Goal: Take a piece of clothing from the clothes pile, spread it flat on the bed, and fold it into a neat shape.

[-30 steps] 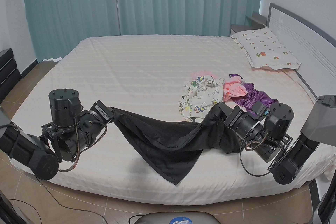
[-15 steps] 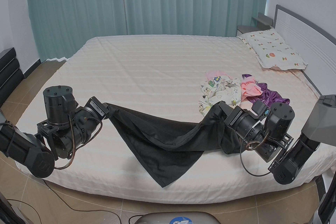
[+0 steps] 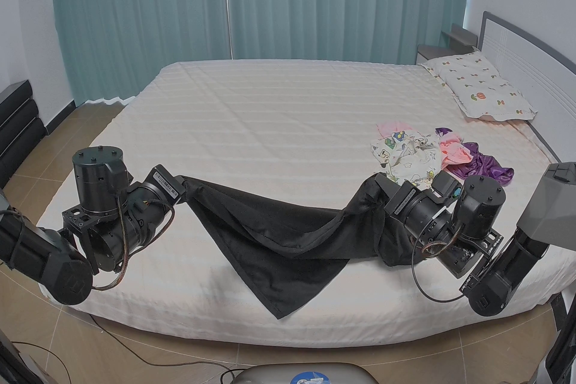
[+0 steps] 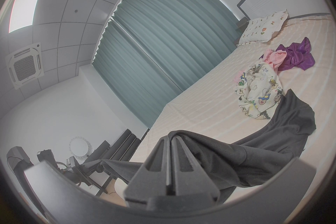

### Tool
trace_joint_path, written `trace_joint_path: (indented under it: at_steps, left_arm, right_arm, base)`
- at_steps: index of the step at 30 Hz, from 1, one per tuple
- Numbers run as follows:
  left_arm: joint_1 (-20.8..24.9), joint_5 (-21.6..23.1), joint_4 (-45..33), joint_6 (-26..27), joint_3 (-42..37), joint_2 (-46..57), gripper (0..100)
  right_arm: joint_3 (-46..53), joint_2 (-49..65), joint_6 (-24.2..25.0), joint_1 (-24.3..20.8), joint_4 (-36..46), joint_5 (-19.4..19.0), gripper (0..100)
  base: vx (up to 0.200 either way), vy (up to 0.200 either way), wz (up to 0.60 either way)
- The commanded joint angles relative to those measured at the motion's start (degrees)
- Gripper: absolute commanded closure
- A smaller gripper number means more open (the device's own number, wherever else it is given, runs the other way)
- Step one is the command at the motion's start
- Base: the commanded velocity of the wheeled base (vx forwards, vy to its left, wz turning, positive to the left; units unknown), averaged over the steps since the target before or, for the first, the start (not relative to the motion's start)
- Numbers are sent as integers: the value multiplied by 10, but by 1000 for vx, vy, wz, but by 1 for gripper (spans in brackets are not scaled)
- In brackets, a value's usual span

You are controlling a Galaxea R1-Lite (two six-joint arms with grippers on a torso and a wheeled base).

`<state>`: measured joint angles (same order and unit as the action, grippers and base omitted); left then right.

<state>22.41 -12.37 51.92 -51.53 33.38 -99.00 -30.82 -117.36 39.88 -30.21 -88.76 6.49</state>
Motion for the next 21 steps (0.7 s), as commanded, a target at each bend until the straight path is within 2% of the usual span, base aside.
trace_joint_path:
  at_steps: [1,16,21]
  left_arm:
    - [0,0,0,-1,0,-2,100]
    - [0,2,0,-2,-2,-3,100]
    - [6,0,0,-2,-6,-1,100]
  right_arm:
    - [0,0,-1,1,1,0,100]
    - [-14,-4,-4,1,5,-3,100]
    - [-62,2,-27,5,48,-8,100]
  base:
    - [0,0,0]
    - [0,0,0]
    - [0,0,0]
